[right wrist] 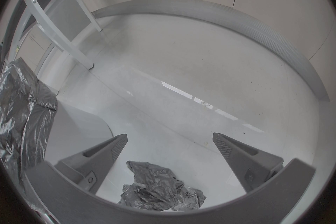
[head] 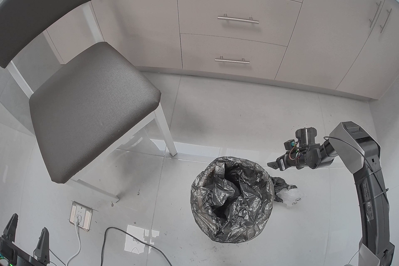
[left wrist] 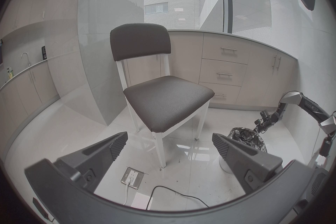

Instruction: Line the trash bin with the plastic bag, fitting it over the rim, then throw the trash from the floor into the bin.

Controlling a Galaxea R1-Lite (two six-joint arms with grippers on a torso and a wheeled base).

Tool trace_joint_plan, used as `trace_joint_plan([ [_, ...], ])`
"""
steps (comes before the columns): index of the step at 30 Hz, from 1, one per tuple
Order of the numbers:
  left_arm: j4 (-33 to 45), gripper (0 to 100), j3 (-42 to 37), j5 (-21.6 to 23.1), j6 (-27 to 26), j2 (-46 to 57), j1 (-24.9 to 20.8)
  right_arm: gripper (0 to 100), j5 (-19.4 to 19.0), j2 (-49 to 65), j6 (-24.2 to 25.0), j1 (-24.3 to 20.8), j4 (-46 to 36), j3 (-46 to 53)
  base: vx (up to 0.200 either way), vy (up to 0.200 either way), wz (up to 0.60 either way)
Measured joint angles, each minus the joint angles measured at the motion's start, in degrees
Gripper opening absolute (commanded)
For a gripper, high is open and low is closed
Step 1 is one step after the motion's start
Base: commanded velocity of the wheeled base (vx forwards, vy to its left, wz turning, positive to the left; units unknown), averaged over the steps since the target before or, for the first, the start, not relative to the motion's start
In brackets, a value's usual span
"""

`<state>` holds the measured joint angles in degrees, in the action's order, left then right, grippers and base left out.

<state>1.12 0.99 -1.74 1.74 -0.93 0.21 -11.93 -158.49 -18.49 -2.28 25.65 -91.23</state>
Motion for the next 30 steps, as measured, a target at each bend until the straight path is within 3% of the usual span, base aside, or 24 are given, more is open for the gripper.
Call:
trace_joint_plan([
  [14,0.00,100,0.05,0.00,0.00,0.00,0.00,100,0.44,3.94,-0.48,0.50,0.05,5.24,0.000,0.000,0.00],
  [30,0.02,100,0.00,0.00,0.00,0.00,0.00,100,-0.29,-0.72,-0.48,0.68,-6.80,-6.40,0.000,0.000,0.00],
])
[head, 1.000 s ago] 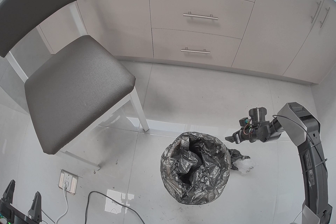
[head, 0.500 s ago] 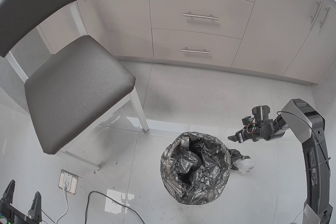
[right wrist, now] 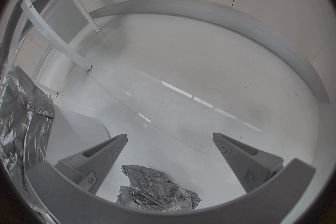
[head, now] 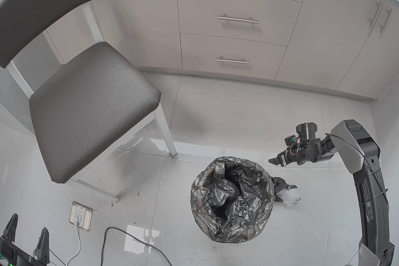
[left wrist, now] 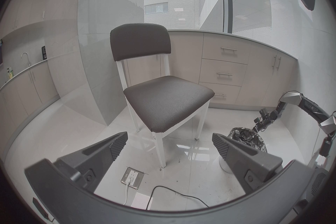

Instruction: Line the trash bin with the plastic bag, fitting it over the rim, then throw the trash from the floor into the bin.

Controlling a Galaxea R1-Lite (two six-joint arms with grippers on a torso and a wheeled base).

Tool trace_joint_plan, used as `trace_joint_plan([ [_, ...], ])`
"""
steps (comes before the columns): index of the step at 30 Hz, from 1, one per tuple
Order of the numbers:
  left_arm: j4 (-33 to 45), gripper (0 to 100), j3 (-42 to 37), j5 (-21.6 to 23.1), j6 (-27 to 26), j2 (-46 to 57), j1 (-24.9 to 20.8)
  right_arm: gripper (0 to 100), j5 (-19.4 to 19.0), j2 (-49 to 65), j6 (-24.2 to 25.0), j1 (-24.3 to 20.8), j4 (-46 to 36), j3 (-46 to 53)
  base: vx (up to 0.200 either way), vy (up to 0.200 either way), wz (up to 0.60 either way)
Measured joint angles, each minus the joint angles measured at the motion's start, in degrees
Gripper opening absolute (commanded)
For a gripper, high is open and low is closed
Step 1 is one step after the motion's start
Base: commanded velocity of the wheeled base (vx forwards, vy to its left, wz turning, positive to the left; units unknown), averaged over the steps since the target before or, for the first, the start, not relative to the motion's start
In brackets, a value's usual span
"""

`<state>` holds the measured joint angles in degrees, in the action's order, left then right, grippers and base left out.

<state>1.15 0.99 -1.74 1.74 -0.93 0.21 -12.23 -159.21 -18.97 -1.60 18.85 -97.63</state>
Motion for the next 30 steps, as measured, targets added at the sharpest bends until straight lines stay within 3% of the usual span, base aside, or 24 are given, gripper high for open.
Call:
trace_joint_plan([
  [19,-0.02,100,0.02,0.00,0.00,0.00,0.00,100,-0.04,-5.88,-1.77,-3.55,-24.98,-15.30,0.000,0.000,0.00],
  [30,-0.02,100,0.02,0.00,0.00,0.00,-0.05,100,0.13,-8.22,-3.66,-4.11,-41.91,-16.90,0.000,0.000,0.00],
])
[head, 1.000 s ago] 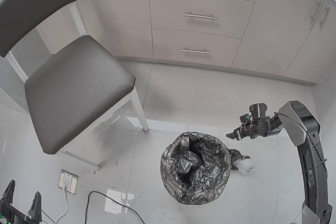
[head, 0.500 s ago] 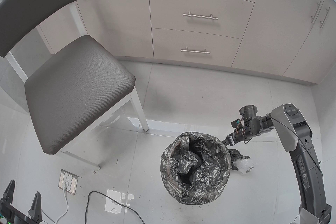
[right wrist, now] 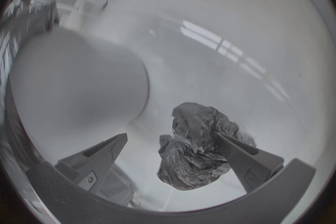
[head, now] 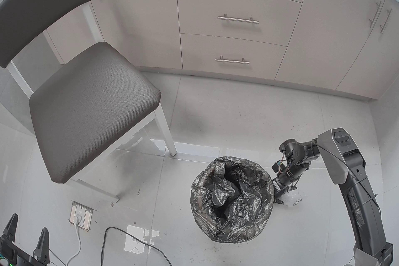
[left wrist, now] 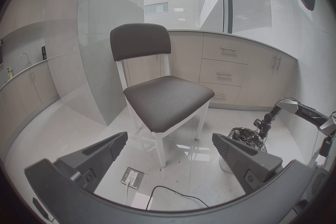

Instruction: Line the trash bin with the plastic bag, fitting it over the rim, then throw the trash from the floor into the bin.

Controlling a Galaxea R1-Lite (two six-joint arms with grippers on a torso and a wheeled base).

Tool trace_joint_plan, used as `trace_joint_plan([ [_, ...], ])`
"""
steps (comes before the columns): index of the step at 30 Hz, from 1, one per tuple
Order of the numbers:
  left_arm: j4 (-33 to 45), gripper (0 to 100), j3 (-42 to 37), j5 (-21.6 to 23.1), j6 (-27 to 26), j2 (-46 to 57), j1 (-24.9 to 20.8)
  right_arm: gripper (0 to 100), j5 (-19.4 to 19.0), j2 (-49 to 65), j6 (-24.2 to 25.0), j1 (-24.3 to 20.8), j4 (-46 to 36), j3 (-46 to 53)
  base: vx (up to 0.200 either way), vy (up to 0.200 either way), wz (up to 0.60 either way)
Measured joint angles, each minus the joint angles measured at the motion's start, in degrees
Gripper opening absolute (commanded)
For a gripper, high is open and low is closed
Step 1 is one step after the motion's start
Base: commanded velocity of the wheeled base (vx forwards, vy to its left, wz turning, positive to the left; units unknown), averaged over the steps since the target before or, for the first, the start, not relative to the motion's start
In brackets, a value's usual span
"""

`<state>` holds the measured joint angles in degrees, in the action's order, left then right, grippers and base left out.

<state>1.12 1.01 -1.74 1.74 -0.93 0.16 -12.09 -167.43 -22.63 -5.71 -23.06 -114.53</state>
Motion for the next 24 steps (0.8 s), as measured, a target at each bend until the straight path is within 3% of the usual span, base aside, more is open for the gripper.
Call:
trace_joint_plan([
  [5,0.00,100,0.02,0.00,0.00,0.00,0.00,100,1.91,-2.54,-0.37,-0.20,-5.10,-0.05,0.000,0.000,0.00],
  [18,0.00,100,-0.02,0.00,0.00,0.00,0.05,100,7.01,-8.46,1.33,0.22,-2.13,-0.07,0.000,0.000,0.00],
  [24,0.00,100,-0.02,0.00,0.00,0.00,0.00,100,7.36,-8.96,1.39,0.41,-2.00,-0.07,0.000,0.000,0.00],
])
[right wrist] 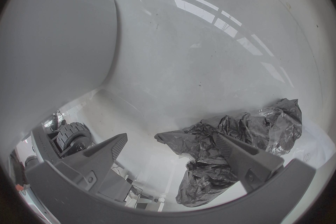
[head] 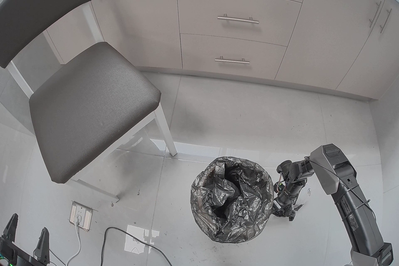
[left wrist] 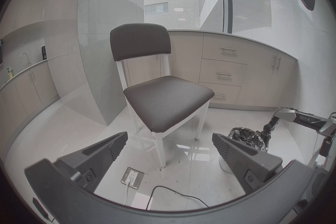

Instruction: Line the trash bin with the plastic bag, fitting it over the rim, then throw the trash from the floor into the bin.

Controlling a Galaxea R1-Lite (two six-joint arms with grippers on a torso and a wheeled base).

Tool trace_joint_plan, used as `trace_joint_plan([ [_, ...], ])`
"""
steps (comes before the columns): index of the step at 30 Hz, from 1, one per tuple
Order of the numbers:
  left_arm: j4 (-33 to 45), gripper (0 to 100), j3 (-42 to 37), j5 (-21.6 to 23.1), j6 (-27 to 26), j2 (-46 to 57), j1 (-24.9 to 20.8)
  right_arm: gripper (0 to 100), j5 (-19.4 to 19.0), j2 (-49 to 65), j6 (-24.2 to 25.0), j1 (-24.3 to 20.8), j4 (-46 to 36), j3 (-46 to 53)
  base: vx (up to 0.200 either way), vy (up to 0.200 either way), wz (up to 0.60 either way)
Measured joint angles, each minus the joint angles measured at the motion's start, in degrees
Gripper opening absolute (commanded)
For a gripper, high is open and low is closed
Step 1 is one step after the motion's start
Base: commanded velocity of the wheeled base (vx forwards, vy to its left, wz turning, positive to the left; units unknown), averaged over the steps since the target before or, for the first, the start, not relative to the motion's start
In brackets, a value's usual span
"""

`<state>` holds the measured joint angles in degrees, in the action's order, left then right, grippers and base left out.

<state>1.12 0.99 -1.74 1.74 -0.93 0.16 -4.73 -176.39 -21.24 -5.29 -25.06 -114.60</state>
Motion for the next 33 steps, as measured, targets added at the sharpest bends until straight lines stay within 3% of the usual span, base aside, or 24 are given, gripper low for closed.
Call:
trace_joint_plan([
  [8,0.00,100,0.02,0.00,0.00,0.00,0.00,100,0.09,0.30,0.88,0.06,-0.72,0.02,0.000,0.000,0.00],
  [15,0.00,100,0.02,0.00,0.00,0.00,0.02,100,0.55,2.71,7.80,0.34,-1.80,0.00,0.000,0.000,0.00],
  [27,0.00,100,0.02,0.00,0.02,0.00,0.00,100,10.42,1.46,15.08,3.25,-7.20,0.00,0.000,0.000,0.00],
  [33,0.00,100,0.02,0.00,0.00,0.00,0.00,100,11.13,-0.33,15.43,5.62,-13.12,0.02,0.000,0.000,0.00],
])
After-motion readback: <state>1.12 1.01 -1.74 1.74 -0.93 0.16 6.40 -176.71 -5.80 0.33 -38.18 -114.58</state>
